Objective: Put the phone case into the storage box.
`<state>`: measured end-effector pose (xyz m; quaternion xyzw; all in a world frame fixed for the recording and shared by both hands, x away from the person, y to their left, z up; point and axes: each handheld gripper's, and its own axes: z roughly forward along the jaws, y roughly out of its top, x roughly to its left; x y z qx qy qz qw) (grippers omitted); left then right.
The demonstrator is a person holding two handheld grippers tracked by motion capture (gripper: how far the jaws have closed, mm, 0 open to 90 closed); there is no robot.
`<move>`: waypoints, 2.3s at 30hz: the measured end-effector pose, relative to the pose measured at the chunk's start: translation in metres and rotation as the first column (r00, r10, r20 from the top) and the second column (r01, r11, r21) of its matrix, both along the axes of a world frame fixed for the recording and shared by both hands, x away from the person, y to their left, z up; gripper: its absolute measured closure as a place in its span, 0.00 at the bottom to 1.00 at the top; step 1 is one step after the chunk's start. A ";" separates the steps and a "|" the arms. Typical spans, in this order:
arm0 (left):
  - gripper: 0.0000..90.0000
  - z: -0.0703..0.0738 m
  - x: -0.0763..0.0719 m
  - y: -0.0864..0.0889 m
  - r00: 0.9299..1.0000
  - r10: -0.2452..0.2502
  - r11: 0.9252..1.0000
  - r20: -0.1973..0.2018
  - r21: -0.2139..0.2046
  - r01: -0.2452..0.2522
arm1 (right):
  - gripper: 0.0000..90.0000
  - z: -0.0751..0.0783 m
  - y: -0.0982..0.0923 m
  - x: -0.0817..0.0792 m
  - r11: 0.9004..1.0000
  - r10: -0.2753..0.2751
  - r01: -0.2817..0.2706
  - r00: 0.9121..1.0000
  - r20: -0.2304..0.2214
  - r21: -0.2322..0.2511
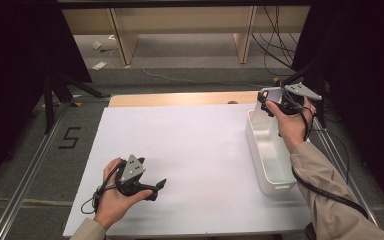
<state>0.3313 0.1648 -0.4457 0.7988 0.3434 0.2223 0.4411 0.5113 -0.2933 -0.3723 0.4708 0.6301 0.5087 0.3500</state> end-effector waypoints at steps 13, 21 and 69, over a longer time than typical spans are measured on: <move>0.01 0.000 0.000 0.000 1.000 0.000 1.000 0.000 -0.001 0.000 | 0.20 -0.003 0.002 0.004 1.000 -0.004 0.004 1.000 -0.007 -0.015; 0.01 0.000 0.000 0.000 1.000 -0.001 1.000 -0.002 0.000 0.001 | 0.20 -0.007 0.004 0.006 1.000 -0.006 0.006 1.000 -0.018 -0.027; 0.02 -0.001 0.000 0.000 1.000 -0.007 1.000 -0.003 0.002 0.007 | 0.20 -0.033 0.012 0.016 0.995 -0.008 0.001 0.997 -0.080 -0.097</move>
